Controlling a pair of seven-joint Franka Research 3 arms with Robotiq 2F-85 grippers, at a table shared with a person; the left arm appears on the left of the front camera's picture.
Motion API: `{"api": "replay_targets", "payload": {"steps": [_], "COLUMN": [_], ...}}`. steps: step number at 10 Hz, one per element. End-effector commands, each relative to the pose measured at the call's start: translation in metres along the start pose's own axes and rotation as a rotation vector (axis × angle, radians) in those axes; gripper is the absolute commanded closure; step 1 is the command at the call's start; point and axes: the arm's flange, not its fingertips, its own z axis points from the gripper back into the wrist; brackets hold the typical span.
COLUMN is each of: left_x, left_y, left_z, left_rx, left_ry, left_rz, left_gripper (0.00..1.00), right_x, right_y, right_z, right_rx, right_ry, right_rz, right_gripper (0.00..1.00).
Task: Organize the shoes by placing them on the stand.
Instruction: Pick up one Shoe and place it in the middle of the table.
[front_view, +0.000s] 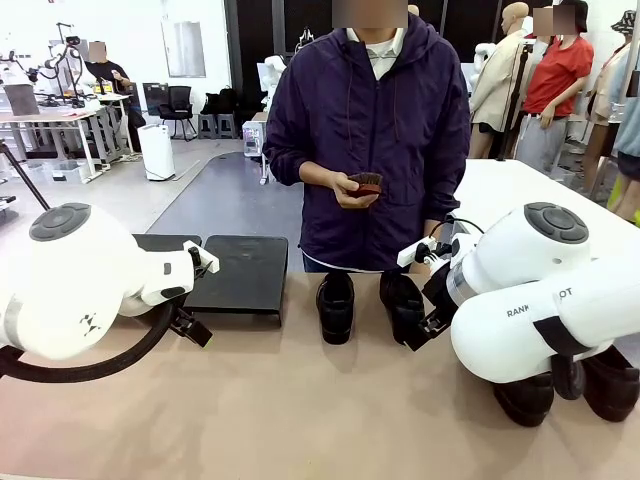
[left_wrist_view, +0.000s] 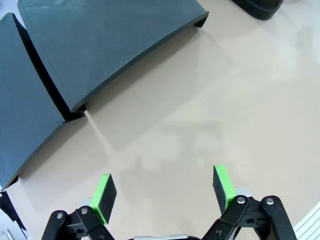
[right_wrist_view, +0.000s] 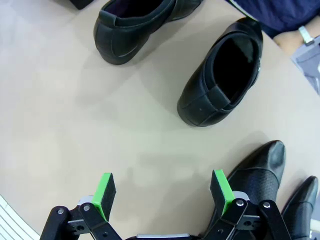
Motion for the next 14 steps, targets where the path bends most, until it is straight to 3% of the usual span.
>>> {"api": "replay_targets", "payload": {"steps": [1, 6, 7, 8, 10, 12, 14], "left_x": [0.0, 0.0, 0.006, 0.012, 0.024, 0.022, 0.001], "left_y": [0.0, 0.0, -0.002, -0.003, 0.008, 0.028, 0.053], "left_z": [0.0, 0.0, 0.019, 0.038, 0.09, 0.164, 0.241], "left_rx": [0.0, 0.0, -0.155, -0.178, -0.153, -0.204, -0.147], "left_ry": [0.0, 0.0, 0.072, 0.105, 0.155, 0.083, -0.033], "left_rz": [0.001, 0.0, -0.069, -0.057, 0.111, 0.116, 0.156], "left_gripper": [0.0, 0.0, 0.0, 0.0, 0.0, 0.0, 0.0], "right_x": [0.0, 0.003, 0.002, -0.001, -0.011, -0.032, -0.061], "right_y": [0.0, -0.004, -0.013, -0.022, -0.048, -0.092, -0.133], "right_z": [0.0, 0.007, 0.02, 0.038, 0.099, 0.173, 0.236], "right_rx": [0.0, 0.037, 0.039, 0.07, 0.132, 0.173, 0.134], "right_ry": [0.0, 0.02, 0.144, 0.166, 0.145, 0.106, 0.041], "right_rz": [-0.001, 0.041, 0.061, 0.069, 0.081, 0.095, 0.038], "right_gripper": [0.0, 0.0, 0.0, 0.0, 0.0, 0.0, 0.0]}}
